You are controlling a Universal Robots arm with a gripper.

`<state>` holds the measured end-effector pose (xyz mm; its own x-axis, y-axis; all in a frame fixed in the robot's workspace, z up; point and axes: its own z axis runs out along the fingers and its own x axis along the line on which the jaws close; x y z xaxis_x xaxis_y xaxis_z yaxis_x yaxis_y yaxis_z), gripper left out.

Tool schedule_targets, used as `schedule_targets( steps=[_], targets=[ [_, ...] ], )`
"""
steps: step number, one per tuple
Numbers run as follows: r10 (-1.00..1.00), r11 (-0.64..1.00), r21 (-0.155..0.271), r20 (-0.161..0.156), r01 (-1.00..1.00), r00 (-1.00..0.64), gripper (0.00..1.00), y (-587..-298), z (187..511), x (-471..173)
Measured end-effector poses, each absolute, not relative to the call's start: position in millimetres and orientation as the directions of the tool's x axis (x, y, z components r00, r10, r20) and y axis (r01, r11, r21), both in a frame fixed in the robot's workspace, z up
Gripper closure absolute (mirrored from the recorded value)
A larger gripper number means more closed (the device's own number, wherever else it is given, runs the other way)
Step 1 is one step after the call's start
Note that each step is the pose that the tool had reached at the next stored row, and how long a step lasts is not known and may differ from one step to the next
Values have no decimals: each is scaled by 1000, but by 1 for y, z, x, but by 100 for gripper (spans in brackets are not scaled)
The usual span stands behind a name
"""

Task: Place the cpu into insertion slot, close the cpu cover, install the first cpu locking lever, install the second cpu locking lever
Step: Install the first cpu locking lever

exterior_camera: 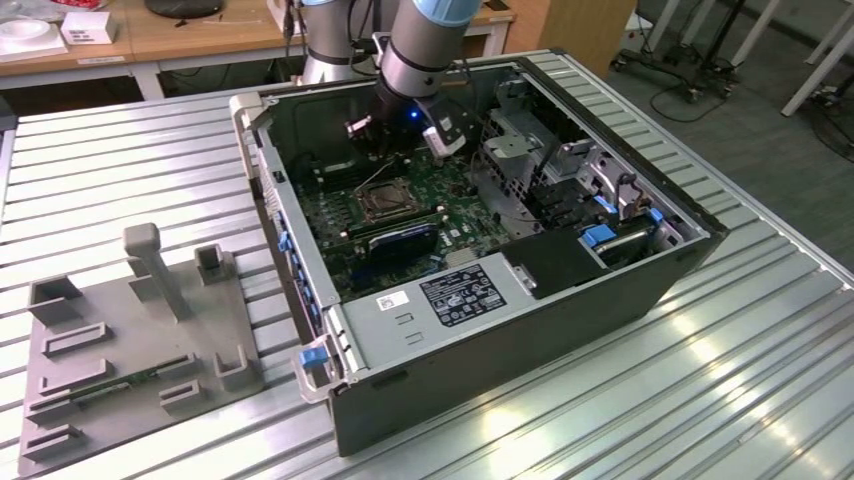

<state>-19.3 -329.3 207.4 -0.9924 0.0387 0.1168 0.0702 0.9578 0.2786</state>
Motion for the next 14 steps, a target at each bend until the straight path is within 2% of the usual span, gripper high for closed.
schedule_targets(
  steps=[14],
  targets=[
    [38,956,285,117,70,-992,89,-320,213,-19]
  ],
)
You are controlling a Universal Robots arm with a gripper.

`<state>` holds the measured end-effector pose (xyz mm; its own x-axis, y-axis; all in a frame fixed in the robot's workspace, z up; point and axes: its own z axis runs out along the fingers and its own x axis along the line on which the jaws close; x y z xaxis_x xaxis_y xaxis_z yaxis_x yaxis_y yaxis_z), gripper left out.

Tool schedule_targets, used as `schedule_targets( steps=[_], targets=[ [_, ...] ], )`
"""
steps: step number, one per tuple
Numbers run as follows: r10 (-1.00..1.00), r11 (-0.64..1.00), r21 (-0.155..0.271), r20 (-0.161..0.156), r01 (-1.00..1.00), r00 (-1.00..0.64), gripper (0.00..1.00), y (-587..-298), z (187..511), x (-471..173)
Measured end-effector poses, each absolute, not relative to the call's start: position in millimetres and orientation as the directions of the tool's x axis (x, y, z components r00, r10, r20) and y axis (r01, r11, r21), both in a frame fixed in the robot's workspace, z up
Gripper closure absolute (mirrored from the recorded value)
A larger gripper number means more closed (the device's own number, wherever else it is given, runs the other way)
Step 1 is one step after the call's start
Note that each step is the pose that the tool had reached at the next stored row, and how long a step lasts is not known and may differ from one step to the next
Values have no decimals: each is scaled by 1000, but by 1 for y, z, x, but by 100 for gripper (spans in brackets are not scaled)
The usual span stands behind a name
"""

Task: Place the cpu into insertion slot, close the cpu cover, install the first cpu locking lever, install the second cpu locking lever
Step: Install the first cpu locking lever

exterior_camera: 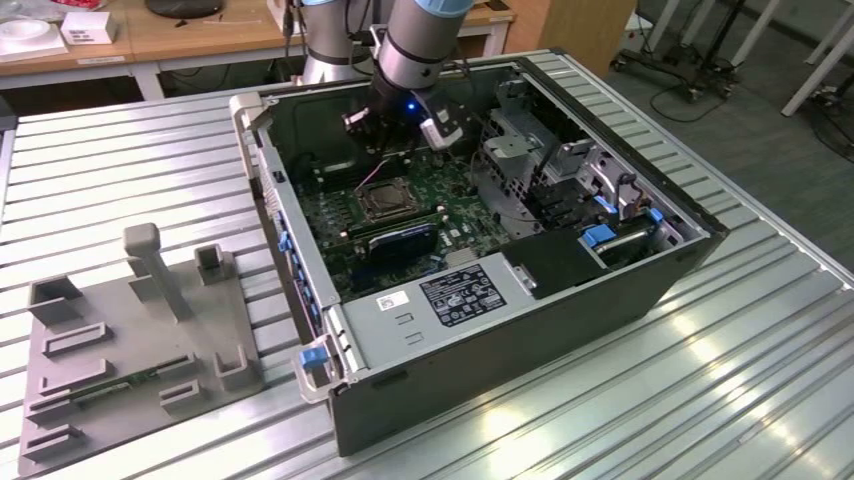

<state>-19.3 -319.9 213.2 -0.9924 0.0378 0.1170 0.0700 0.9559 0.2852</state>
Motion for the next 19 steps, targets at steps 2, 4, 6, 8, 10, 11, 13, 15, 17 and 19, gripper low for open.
schedule_targets(
  steps=[2,4,6,8,10,11,13,15,17,19],
  targets=[
    [38,956,286,117,70,-992,89,-320,216,-19],
    [38,956,286,117,70,-992,89,-320,219,-19],
    [38,956,286,117,70,-992,89,-320,222,-19],
    [38,956,287,117,70,-992,89,-320,224,-19],
    [38,955,287,117,70,-992,89,-320,225,-19],
    [38,955,287,117,70,-992,89,-321,225,-19],
    [38,955,287,117,70,-992,89,-322,226,-19],
    [38,955,289,117,70,-992,89,-324,226,-19],
    [37,954,290,117,70,-992,89,-326,226,-20],
    [37,954,292,116,70,-993,89,-329,226,-20]
  ],
)
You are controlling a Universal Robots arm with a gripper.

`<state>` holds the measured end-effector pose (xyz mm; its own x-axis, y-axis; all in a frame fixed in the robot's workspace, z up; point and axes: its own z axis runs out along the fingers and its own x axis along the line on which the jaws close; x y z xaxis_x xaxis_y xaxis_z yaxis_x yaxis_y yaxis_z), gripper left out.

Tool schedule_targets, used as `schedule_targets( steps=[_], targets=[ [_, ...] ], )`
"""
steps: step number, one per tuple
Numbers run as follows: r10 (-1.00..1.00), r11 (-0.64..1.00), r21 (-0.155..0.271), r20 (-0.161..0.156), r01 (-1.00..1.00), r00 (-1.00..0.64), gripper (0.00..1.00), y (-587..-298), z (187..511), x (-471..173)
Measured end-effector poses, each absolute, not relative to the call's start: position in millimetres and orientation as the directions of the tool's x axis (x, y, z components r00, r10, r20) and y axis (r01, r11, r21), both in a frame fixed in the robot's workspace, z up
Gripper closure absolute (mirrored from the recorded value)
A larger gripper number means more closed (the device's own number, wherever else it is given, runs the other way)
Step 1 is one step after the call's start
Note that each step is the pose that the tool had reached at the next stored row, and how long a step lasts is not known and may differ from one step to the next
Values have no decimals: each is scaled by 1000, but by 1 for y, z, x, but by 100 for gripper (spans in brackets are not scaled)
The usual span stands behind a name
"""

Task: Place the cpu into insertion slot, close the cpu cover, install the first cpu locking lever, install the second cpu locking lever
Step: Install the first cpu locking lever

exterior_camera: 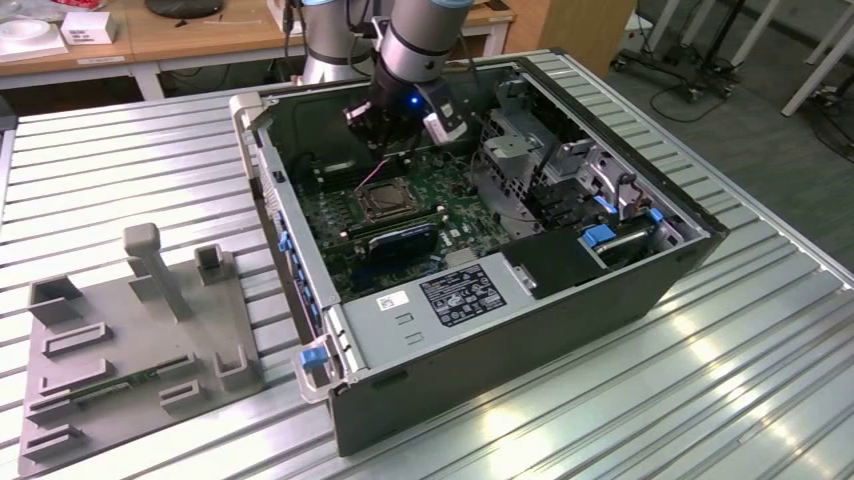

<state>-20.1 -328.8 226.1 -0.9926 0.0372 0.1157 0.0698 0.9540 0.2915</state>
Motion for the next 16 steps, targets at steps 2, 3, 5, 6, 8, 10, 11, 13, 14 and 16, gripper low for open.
schedule_targets(
  steps=[2,3,5,6,8,10,11,13,14,16],
  targets=[
    [37,954,292,114,69,-993,89,-331,226,-21],
    [37,954,292,113,69,-993,89,-331,226,-22],
    [37,954,293,112,69,-993,89,-333,226,-23],
    [37,954,293,112,69,-993,89,-334,226,-23],
    [37,954,293,112,69,-993,89,-336,226,-24],
    [37,954,293,112,69,-993,89,-338,226,-24],
    [37,954,293,112,69,-993,89,-338,226,-25],
    [37,954,293,112,69,-993,89,-339,225,-25],
    [37,954,293,112,69,-993,89,-339,224,-25],
    [37,954,293,112,69,-993,89,-340,223,-25]
  ],
)
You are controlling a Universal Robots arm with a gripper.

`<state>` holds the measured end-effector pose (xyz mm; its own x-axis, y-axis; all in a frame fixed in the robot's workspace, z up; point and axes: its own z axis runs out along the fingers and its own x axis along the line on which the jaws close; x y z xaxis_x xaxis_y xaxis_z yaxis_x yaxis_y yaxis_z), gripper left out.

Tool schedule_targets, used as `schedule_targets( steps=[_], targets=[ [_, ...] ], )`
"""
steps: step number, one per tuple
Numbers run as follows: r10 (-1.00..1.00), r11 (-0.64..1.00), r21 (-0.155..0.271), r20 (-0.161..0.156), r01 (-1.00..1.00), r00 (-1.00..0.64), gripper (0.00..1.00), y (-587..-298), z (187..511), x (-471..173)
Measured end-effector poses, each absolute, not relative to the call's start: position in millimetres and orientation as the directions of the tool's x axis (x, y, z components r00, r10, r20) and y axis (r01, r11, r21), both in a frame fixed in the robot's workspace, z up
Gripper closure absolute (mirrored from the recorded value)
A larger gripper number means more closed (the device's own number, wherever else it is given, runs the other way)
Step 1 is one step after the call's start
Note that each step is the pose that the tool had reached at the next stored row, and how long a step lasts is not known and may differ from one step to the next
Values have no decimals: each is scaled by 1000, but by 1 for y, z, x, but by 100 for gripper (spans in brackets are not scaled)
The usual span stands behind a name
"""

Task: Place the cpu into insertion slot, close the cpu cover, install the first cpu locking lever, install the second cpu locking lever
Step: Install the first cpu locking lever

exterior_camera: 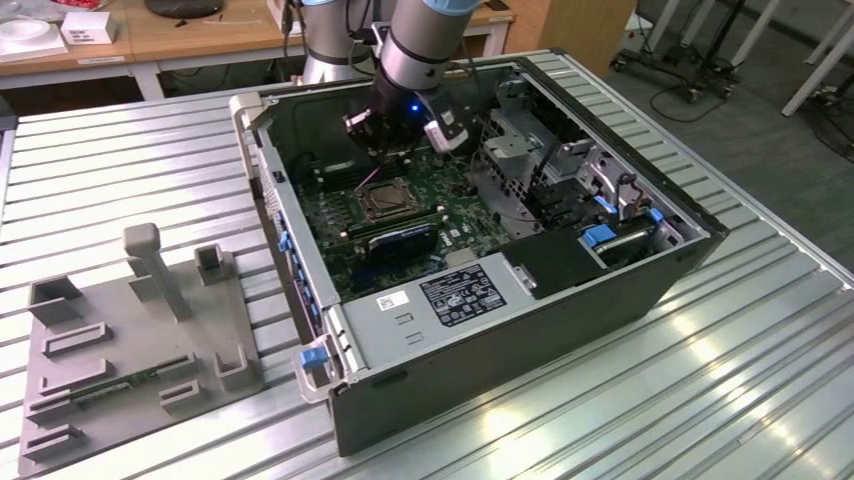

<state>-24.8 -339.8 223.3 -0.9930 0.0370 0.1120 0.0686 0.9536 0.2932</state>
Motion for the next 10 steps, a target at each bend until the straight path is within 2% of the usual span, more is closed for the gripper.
schedule_targets(
  steps=[10],
  targets=[
    [37,954,293,112,69,-993,89,-340,216,-25]
  ],
)
